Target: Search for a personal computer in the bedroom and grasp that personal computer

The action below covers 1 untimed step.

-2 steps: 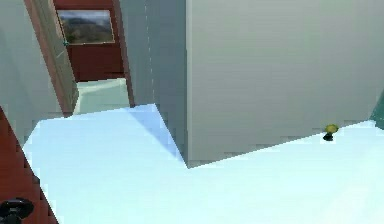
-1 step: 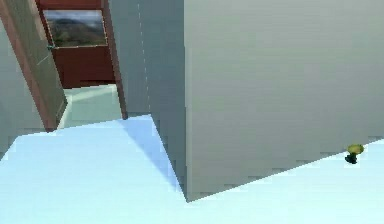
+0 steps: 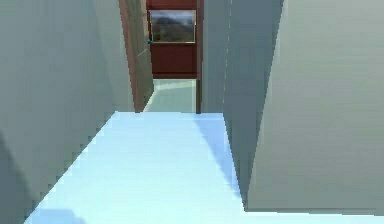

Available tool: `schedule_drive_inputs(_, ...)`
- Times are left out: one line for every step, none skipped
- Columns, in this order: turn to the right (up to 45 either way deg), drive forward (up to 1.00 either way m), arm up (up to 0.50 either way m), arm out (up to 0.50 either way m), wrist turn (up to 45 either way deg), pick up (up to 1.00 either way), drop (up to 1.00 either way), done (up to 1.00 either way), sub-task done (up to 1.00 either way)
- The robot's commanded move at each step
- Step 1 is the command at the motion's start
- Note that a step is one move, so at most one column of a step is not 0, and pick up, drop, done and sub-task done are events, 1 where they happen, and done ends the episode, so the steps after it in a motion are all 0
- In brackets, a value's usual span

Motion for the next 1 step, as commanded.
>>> schedule_drive_inputs(-3.0,0.0,0.0,0.0,0.0,0.0,0.0,0.0,0.0)
